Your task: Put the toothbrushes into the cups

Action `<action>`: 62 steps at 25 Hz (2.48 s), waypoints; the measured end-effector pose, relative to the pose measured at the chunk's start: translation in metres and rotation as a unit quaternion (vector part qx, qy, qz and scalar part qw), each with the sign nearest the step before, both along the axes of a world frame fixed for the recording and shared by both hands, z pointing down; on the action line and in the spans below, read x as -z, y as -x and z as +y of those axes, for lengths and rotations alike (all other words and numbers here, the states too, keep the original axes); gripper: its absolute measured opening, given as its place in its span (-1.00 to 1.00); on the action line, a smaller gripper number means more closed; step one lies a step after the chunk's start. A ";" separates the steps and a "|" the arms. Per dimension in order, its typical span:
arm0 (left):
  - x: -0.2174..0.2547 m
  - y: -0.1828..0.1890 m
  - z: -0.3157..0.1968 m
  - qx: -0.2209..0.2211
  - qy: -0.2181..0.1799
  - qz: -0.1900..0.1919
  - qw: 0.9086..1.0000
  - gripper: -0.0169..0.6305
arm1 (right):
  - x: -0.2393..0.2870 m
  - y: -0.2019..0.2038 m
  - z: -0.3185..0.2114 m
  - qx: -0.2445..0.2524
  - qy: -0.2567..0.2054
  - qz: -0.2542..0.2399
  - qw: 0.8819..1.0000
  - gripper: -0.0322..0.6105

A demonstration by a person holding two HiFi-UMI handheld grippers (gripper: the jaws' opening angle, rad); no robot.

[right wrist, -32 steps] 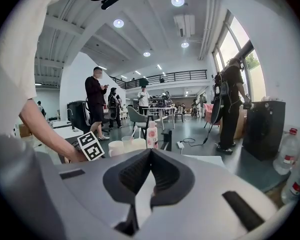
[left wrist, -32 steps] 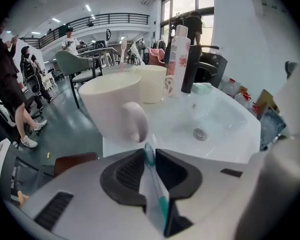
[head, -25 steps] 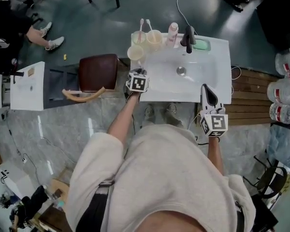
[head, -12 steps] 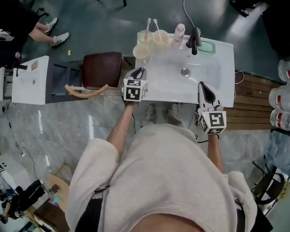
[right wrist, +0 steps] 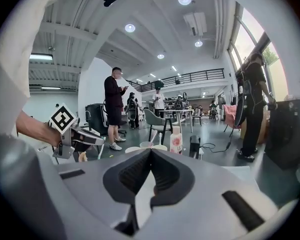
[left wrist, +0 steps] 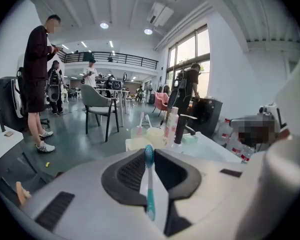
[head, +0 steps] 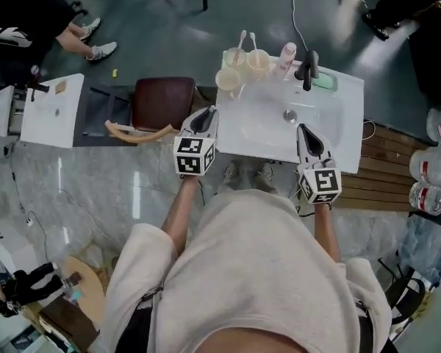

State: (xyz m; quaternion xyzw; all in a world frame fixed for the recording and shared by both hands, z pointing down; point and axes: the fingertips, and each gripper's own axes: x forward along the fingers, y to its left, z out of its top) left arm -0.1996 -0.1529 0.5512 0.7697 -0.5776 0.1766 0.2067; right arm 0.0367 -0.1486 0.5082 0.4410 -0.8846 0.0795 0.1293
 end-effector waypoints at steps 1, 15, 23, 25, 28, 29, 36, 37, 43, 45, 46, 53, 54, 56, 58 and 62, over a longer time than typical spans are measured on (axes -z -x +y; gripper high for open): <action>0.006 0.003 0.003 0.004 -0.007 0.003 1.000 -0.78 | 0.001 0.003 0.000 0.003 -0.001 0.000 1.000 -0.90; 0.036 0.016 -0.013 0.012 -0.051 0.021 0.998 -0.78 | -0.001 0.014 0.000 0.013 -0.002 0.002 1.000 -0.90; 0.071 0.012 -0.068 -0.006 -0.098 0.017 0.995 -0.78 | -0.001 0.000 0.001 -0.007 0.001 0.005 1.000 -0.90; 0.082 0.010 -0.081 -0.011 -0.110 0.016 0.994 -0.78 | -0.001 -0.003 0.001 -0.011 0.001 0.006 1.000 -0.90; 0.096 0.007 -0.100 -0.018 -0.127 0.015 0.992 -0.78 | -0.001 -0.008 0.001 -0.016 0.002 0.008 1.000 -0.90; 0.100 0.006 -0.106 -0.020 -0.132 0.014 0.991 -0.78 | -0.001 -0.009 0.000 -0.018 0.002 0.010 1.000 -0.90; 0.093 0.002 -0.142 -0.028 -0.139 0.019 0.990 -0.78 | -0.002 -0.018 -0.001 -0.032 0.003 0.016 0.999 -0.90; 0.089 0.001 -0.145 -0.030 -0.136 0.022 0.990 -0.78 | -0.002 -0.019 -0.001 -0.034 0.004 0.017 0.999 -0.90; 0.051 -0.001 -0.148 -0.025 -0.112 0.044 0.992 -0.78 | -0.007 -0.024 -0.001 -0.039 0.011 0.023 0.999 -0.90; 0.037 -0.001 -0.145 -0.022 -0.100 0.044 0.994 -0.78 | -0.008 -0.023 -0.002 -0.039 0.012 0.023 0.999 -0.90; 0.031 -0.001 -0.143 -0.021 -0.094 0.045 0.994 -0.78 | -0.008 -0.023 -0.002 -0.038 0.013 0.023 0.999 -0.90; 0.005 0.004 -0.128 -0.003 -0.068 0.067 0.995 -0.78 | -0.009 -0.018 -0.003 -0.035 0.013 0.026 0.999 -0.90; 0.001 0.005 -0.126 0.000 -0.064 0.068 0.996 -0.78 | -0.009 -0.018 -0.003 -0.035 0.014 0.026 0.999 -0.90; -0.005 0.007 -0.123 0.007 -0.059 0.074 0.995 -0.78 | -0.010 -0.018 -0.003 -0.035 0.014 0.026 0.999 -0.90; -0.007 0.010 -0.121 0.013 -0.060 0.081 0.995 -0.77 | -0.010 -0.018 -0.003 -0.035 0.014 0.028 0.999 -0.90; -0.007 0.016 -0.120 0.020 -0.061 0.077 0.995 -0.77 | -0.011 -0.018 -0.001 -0.035 0.014 0.029 0.999 -0.90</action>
